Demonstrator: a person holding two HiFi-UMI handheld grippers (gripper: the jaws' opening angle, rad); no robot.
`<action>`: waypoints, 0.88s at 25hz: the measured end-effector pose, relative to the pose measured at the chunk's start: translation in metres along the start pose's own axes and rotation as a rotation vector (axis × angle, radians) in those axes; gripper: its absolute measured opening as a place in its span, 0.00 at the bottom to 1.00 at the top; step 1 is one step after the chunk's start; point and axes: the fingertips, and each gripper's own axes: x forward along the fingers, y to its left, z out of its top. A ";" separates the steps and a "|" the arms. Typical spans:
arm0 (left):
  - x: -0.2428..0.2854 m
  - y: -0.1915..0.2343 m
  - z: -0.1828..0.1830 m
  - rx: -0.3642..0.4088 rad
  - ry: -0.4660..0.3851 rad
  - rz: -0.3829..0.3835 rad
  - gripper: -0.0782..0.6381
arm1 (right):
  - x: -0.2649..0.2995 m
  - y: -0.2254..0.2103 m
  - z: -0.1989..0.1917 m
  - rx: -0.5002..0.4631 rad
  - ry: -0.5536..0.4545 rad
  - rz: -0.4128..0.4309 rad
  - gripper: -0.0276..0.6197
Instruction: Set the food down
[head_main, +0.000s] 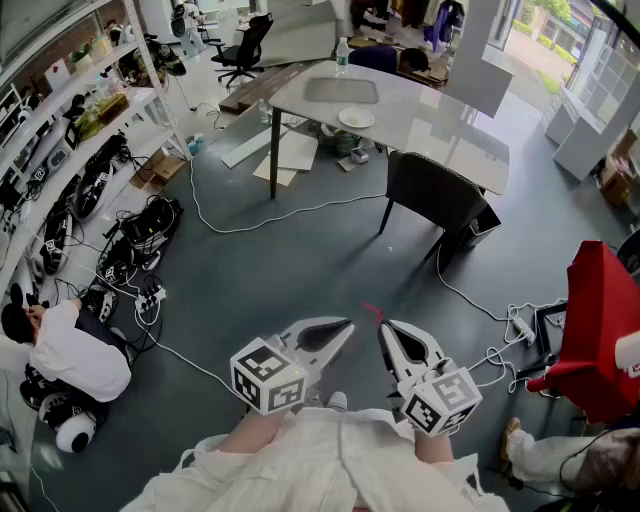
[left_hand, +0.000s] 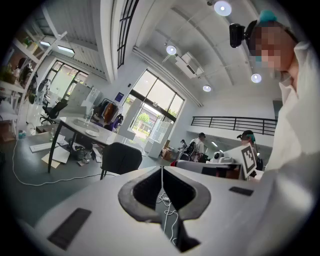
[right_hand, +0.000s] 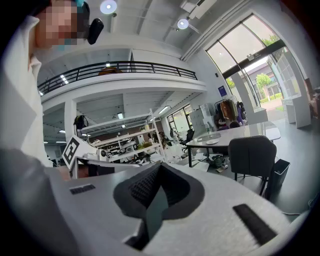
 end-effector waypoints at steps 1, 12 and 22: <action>0.002 0.000 0.000 0.010 0.004 0.006 0.14 | -0.001 -0.002 0.001 -0.005 -0.004 -0.005 0.05; 0.007 0.000 -0.004 0.036 0.013 0.031 0.14 | 0.000 -0.007 -0.006 -0.058 0.036 -0.005 0.05; 0.014 -0.002 -0.013 -0.010 -0.051 0.052 0.14 | -0.007 -0.020 -0.025 0.013 0.037 0.013 0.05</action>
